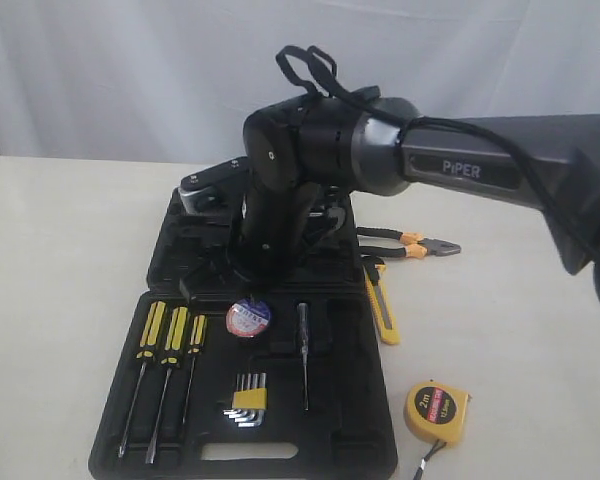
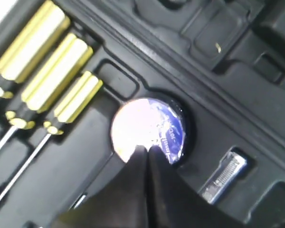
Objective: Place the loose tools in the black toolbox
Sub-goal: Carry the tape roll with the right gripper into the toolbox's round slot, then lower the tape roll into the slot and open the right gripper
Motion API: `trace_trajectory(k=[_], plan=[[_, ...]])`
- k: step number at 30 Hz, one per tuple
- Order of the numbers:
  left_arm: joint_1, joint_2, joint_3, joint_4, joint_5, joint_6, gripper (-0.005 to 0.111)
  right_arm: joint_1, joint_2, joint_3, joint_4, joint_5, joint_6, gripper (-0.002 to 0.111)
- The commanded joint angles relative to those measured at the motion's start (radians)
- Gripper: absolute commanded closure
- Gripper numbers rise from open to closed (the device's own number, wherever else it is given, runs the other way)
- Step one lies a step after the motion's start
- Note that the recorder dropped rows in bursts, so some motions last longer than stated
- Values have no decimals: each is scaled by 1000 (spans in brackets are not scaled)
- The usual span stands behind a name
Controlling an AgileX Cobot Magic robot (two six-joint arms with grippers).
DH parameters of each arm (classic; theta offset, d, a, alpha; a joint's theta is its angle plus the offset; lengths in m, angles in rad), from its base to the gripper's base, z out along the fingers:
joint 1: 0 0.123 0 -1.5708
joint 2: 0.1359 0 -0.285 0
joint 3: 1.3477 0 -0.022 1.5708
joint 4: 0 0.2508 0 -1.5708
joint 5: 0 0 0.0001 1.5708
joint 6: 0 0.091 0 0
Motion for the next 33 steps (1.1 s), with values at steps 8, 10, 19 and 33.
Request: trace_trajectory(k=[8,10,19,33], plan=[[-5,-1,3,-10,-10,-2,107,-3,105,-1,-54,-108,1,109],[-5,-1,3,-10,-10,-2,107,-3,103,-1,-57,-110,1,109],[-5,-1,3,-10,-10,-2,107,-3,50,-3,-57,-109,-6,109],[-5,-1,3,-10,-10,-2,107,-3,127,-1,-50,-127,-10,109]])
